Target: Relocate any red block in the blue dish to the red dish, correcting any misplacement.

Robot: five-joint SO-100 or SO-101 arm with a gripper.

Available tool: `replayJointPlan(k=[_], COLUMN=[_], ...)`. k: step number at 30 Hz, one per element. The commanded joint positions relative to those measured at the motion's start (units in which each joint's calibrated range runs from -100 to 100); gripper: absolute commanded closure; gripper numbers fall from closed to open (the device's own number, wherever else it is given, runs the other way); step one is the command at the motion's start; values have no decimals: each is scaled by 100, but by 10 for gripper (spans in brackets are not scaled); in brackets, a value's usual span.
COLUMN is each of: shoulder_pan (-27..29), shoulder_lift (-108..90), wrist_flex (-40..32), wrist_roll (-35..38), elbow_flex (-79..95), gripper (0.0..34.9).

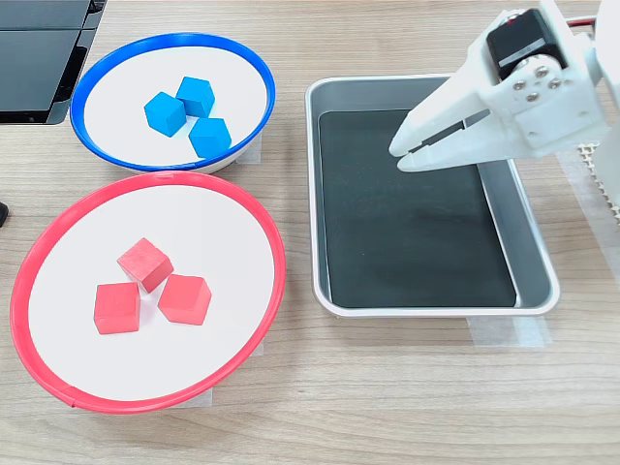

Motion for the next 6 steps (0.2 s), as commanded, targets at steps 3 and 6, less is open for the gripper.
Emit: replayJointPlan(k=[3, 6], shoulder_pan=[-43, -43], shoulder_lift=[-34, -34], wrist_flex=[-5, -5], wrist_roll=[-15, -15], elbow_flex=[0, 0], gripper=[346, 346])
